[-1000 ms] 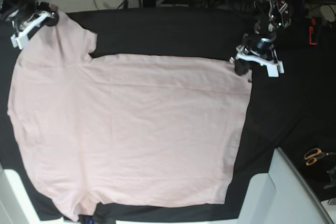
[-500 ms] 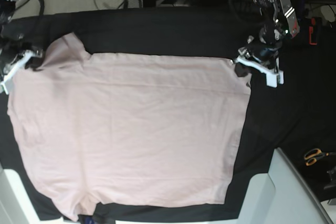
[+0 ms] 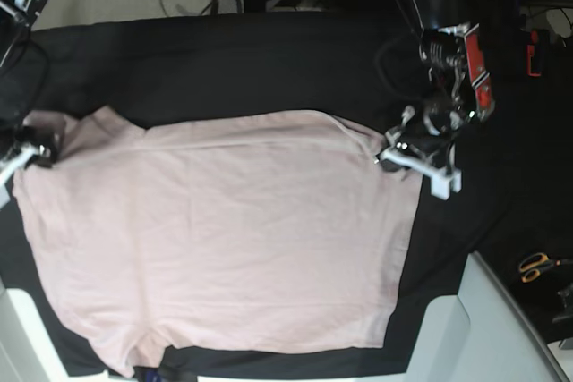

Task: Fold the T-shirt properly
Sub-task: 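Lift and fold the shirt's collar half over toward the hem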

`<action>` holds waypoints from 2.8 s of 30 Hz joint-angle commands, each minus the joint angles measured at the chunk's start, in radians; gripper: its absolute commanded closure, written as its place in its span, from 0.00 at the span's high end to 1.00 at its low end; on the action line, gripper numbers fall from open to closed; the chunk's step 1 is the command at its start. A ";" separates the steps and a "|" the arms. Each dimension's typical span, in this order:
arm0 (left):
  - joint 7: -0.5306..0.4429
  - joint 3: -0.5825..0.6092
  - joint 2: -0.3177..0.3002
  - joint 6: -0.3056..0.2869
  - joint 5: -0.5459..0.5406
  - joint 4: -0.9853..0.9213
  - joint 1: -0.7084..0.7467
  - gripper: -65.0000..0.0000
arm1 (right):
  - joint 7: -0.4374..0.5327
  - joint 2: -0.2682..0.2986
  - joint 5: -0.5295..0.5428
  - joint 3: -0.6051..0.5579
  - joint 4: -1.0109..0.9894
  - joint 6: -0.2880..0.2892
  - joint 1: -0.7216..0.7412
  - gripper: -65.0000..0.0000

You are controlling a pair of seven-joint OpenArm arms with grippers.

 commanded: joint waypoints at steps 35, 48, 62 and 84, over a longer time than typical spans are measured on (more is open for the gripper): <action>-0.399 0.025 -0.021 0.001 0.253 -0.441 -0.327 0.00 | 0.629 0.063 0.016 -0.247 -0.360 0.005 0.231 0.01; -0.592 0.023 -0.019 0.001 0.273 -0.579 -0.353 0.00 | 0.819 0.060 0.024 -0.234 -0.494 0.005 0.231 0.01; -0.612 0.013 -0.019 0.001 0.273 -0.582 -0.373 0.00 | 0.870 0.060 0.018 -0.148 -0.501 0.005 0.249 0.01; -0.680 0.025 -0.006 0.114 0.282 -0.584 -0.384 0.00 | 0.867 0.057 0.016 -0.225 -0.501 0.005 0.248 0.02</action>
